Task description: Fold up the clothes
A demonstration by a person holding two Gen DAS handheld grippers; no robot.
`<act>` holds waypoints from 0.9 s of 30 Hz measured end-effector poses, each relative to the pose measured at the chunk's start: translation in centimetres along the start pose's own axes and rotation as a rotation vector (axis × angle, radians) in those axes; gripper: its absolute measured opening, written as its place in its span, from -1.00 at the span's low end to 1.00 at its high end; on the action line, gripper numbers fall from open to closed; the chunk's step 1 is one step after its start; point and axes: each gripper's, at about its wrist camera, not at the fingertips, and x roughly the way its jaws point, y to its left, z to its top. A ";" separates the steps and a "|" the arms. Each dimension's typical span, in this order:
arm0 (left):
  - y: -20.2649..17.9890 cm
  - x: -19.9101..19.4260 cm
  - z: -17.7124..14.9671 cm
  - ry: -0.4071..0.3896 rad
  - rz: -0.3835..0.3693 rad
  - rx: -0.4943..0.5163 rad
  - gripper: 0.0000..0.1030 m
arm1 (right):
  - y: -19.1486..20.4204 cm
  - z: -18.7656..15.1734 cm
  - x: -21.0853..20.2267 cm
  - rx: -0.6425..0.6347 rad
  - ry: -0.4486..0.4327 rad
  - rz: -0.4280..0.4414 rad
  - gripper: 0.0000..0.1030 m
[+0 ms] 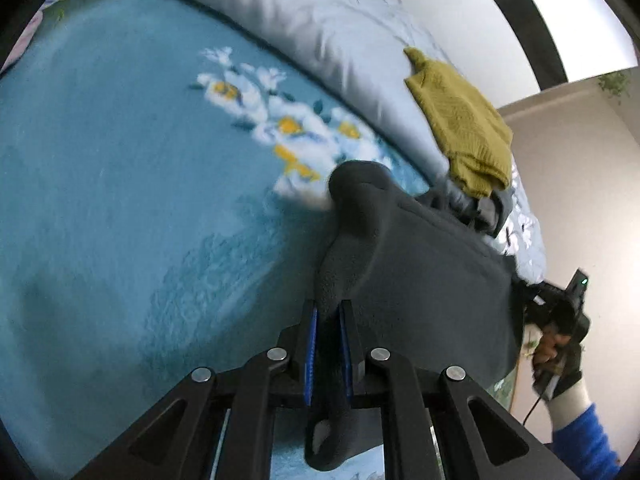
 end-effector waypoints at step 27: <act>0.7 -2.0 -0.7 -0.102 -0.041 -0.150 -0.02 | 1.0 1.2 -0.9 0.008 0.013 0.007 -0.60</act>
